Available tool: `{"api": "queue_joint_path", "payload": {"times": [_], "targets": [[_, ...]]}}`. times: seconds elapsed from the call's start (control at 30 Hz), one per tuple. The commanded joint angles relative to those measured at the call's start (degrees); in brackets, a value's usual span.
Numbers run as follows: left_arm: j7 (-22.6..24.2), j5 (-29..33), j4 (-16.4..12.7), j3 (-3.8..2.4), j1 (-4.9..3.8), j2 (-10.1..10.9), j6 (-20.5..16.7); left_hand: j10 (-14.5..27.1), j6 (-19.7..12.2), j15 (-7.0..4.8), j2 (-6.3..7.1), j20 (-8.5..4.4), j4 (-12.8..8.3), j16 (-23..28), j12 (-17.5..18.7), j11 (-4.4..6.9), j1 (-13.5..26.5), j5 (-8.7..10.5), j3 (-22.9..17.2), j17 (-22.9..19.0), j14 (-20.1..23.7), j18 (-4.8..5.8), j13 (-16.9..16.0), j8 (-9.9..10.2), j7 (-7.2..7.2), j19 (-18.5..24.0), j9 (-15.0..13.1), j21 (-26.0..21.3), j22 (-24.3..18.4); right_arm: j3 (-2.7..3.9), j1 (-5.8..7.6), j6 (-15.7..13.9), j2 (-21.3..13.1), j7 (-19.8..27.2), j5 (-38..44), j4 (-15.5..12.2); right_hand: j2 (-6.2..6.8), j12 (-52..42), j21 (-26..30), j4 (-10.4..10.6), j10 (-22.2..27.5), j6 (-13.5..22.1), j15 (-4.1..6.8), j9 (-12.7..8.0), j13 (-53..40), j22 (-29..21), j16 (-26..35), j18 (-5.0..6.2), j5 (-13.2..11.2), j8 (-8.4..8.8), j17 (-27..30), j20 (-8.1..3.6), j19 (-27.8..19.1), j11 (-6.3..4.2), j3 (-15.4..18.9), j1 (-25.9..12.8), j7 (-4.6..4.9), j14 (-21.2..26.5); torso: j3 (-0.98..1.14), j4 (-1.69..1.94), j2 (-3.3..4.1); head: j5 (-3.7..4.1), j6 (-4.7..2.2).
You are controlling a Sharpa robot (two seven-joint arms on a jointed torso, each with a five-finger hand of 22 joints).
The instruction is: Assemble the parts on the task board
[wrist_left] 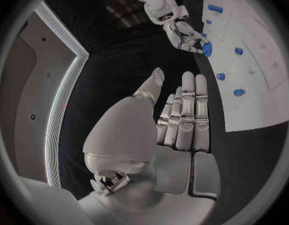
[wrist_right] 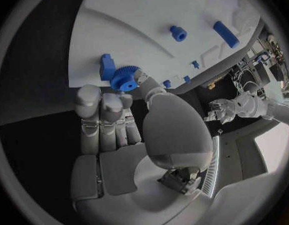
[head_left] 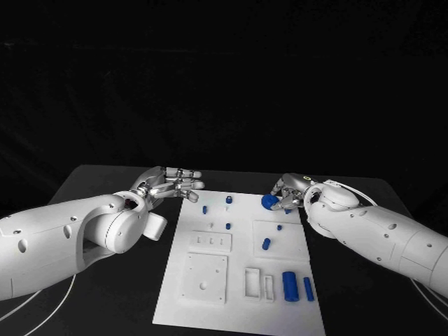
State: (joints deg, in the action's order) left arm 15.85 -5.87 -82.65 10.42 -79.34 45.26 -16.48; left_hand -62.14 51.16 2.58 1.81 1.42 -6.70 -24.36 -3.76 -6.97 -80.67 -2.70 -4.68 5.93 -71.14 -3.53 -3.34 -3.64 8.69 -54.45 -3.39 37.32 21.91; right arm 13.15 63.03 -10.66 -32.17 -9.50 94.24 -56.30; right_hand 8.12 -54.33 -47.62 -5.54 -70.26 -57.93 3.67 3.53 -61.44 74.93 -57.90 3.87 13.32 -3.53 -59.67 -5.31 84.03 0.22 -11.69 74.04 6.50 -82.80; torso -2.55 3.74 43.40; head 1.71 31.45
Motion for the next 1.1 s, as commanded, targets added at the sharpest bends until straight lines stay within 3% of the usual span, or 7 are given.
{"api": "queue_joint_path", "payload": {"times": [0.03, 0.37, 0.67, 1.1], "targets": [[0.3, -0.1, -0.1, -0.04, -0.12, -0.2, 0.9, 0.5, -0.2, -0.03, 0.05, 0.05, 0.1, -0.2, 0.3, 0.09, -0.2, -0.29, -0.3, -0.1, 0.3, -1.07, 0.0, 0.1, 0.05, 0.4, 0.0, 0.2, 0.0, -0.05, -0.05, 1.3, 0.3, 0.9, 0.0, 0.5, -0.18, -0.2, -0.2, 0.0, -0.5, -0.5, 0.09, 0.1, -0.1, 5.9, -0.3, 0.45, 0.4, -0.03, -0.1, 0.44, 0.1, -0.11, -0.4, -0.5, -0.02, -0.4, -0.03, 0.01, 0.05, -0.08, 0.06], [0.2, -0.3, -0.1, -0.04, -0.12, -0.2, 0.9, 0.5, -0.2, -0.03, 0.05, 0.05, 0.1, -0.2, 0.3, 0.09, -0.2, -0.29, -0.3, -0.1, 0.3, -1.07, 0.0, 0.1, 0.05, 0.4, 0.0, 0.2, 0.0, -0.15, -0.07, 1.9, 0.9, 1.0, -0.1, 1.3, -0.22, -1.2, -1.6, 0.4, -1.0, -0.6, 0.06, 0.1, -0.9, 6.2, -1.1, 0.35, 0.7, -0.04, -0.8, 0.45, 0.4, -0.11, -0.5, -1.0, -0.04, -0.5, -0.04, 0.09, 0.03, -0.08, 0.41], [0.1, -0.4, -0.1, -0.05, -0.13, -0.3, 0.9, 0.5, -0.2, -0.03, 0.05, 0.05, 0.1, -0.2, 0.3, 0.09, -0.2, -0.29, -0.3, -0.1, 0.3, -1.07, 0.0, 0.1, 0.05, 0.4, 0.0, 0.2, 0.0, -0.19, -0.07, 2.3, 1.2, 0.6, -0.1, 1.8, -0.13, -1.6, -2.7, 1.3, -1.0, -0.5, 0.00, 0.1, -1.3, 6.3, -1.6, 0.39, 1.0, -0.03, -1.3, 0.53, 0.2, -0.07, 0.7, -1.3, -0.06, -0.5, -0.03, -0.05, 0.01, -0.22, 0.63], [0.0, -0.4, 0.0, -0.05, -0.13, -0.4, 0.9, 0.5, -0.2, -0.03, 0.05, 0.05, 0.1, -0.2, 0.3, 0.09, -0.2, -0.29, -0.3, -0.1, 0.3, -1.07, 0.0, 0.1, 0.05, 0.4, 0.0, 0.2, 0.0, -0.21, -0.06, 2.4, 1.2, 0.2, -0.3, 1.7, -0.04, -1.5, -3.4, 3.9, -1.0, 0.5, -0.03, 0.0, -1.3, 6.4, -1.9, 0.44, 4.5, -0.02, -1.7, 0.58, 0.1, 0.00, 4.2, -2.8, -0.04, -0.5, -0.04, 0.00, 0.00, -0.24, 0.81]]}}
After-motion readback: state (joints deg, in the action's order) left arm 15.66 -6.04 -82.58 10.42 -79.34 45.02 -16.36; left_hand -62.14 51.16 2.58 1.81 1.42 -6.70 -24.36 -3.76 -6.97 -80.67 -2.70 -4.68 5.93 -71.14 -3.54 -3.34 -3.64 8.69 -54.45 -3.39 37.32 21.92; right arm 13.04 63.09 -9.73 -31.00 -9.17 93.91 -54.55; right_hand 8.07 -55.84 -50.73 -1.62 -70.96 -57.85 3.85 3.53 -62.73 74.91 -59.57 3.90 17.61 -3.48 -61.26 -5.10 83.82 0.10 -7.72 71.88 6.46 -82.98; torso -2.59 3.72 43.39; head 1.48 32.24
